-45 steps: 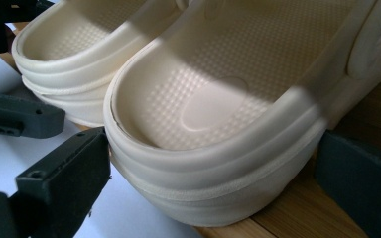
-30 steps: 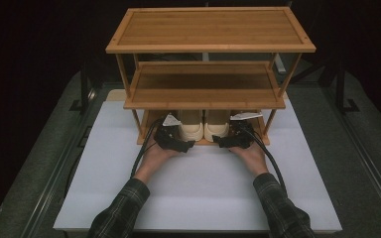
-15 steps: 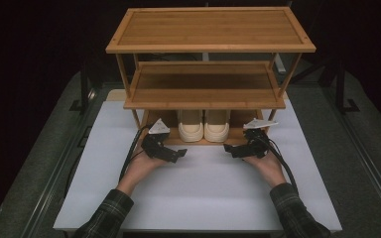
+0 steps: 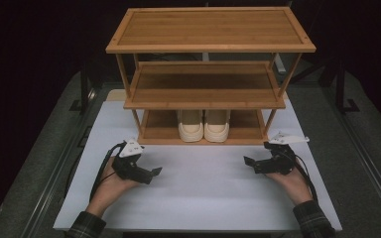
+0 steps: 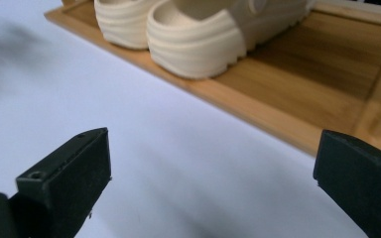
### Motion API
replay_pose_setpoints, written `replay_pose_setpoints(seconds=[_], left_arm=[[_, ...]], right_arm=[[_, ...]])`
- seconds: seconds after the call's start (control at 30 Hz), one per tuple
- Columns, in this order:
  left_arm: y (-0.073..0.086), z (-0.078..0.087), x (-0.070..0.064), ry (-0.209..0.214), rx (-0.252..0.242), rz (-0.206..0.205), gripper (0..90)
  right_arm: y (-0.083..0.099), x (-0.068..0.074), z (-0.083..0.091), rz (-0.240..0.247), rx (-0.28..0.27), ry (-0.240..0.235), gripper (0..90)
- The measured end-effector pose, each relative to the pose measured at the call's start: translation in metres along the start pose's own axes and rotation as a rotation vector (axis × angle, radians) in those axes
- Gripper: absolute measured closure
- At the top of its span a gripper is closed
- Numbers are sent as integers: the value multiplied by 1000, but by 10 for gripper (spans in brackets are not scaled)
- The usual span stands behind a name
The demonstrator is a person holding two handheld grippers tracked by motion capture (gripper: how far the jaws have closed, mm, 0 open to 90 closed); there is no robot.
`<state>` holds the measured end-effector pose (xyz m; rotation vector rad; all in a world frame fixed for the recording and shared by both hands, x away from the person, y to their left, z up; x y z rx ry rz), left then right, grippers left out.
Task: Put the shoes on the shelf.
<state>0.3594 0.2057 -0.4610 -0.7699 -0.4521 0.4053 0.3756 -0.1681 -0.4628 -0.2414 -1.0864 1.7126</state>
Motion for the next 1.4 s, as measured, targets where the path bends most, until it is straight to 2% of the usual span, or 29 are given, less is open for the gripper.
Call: replay_pose_setpoints(seconds=[0.13,0.43,0.6,0.73,0.83,1.0,1.4], left_arm=[[17,18,-1,-33,24,-12,6],[58,49,-7,-51,82,-1,6],[84,61,-7,-69,138,8,6],[103,68,-7,-65,163,43,6],[114,71,-8,-73,189,38,6],[122,73,-8,-59,148,100,5],[123,72,-8,-52,152,110,5]], right_arm=[[13,-7,14,6,10,22,14],[48,-28,38,8,58,73,14],[65,-41,52,3,80,123,14],[77,-53,59,12,109,168,14],[85,-62,62,11,126,197,14],[88,-65,63,1,146,203,13],[89,-66,63,2,144,203,13]])
Point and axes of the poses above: each handheld gripper's, and its own axes: z roughly backward along the jaws, y roughly out of its underside, x roughly to its left, the point moved 8 cm from there along -z, roughly forward along the jaws, and after that the axes turned 15 degrees about -z, right-handed, at the moved point
